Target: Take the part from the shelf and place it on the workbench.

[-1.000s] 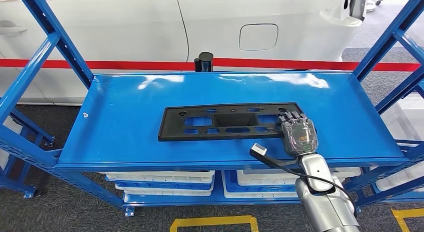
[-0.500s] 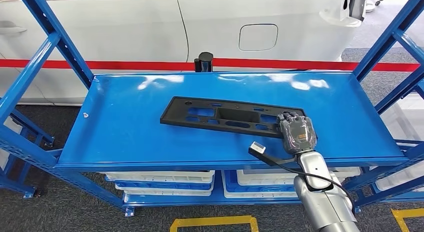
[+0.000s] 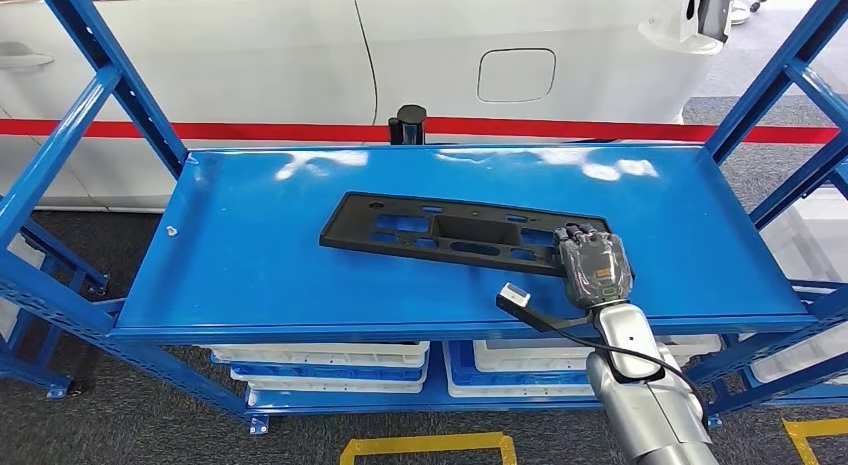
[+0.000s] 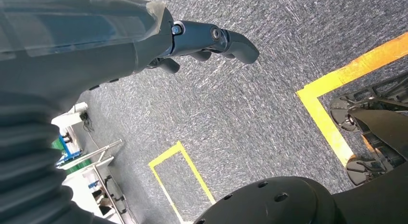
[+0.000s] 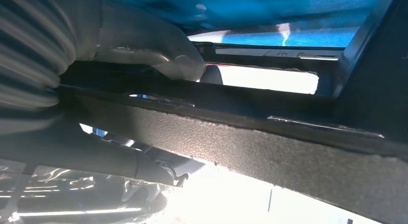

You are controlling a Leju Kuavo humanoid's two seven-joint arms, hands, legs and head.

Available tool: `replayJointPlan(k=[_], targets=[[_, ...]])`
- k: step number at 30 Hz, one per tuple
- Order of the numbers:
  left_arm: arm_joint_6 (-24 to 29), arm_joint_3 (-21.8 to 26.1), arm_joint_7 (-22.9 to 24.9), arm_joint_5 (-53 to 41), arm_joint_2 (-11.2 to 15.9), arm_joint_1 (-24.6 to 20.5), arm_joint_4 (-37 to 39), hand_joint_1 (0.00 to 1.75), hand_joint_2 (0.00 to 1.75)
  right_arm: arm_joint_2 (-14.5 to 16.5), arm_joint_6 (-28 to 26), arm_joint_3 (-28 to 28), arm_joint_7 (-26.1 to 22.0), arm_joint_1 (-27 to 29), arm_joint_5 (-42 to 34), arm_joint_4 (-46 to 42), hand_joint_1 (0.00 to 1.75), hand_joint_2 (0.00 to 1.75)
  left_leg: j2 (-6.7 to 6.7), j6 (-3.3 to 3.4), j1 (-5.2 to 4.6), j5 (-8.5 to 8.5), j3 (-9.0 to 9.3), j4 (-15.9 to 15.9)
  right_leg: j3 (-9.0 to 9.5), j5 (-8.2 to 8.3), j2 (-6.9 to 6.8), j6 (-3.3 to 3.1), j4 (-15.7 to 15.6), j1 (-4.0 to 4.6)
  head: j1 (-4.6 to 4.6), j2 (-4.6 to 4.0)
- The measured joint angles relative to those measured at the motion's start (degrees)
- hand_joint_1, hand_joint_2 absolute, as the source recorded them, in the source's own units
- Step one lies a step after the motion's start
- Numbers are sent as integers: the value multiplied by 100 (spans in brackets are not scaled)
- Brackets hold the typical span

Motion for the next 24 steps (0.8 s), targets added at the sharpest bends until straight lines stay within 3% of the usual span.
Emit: replayJointPlan(k=[6, 16, 21, 24], targets=[[-11, -4, 6, -11, 0, -2, 0, 0, 175, -2, -42, -8, -25, 25, -126, -15, 175, 175, -1, 0, 0, 0, 3, 0, -3, 0, 0, 0, 0, 0, 0, 0], [-41, -16, 15, -40, -1, -13, 0, 0, 175, 15, -285, -194, -500, 329, -1255, -478, 175, 175, -1, 0, 0, -1, 3, 0, 3, 0, 0, 0, 0, 0, -1, 0], [-36, -17, 15, -40, 0, -15, 0, 0, 175, 84, -593, -295, -964, 586, -2186, -962, 175, 175, -2, 0, 0, 0, -2, 0, 3, 0, 0, 0, 1, 0, -2, 0], [-15, -17, -3, -40, 0, -14, 0, 0, 175, 116, -633, -308, -1426, 726, -3226, -1402, 175, 175, -1, -1, 1, -1, -3, 0, 2, -1, 0, 0, 0, 0, 0, 0]])
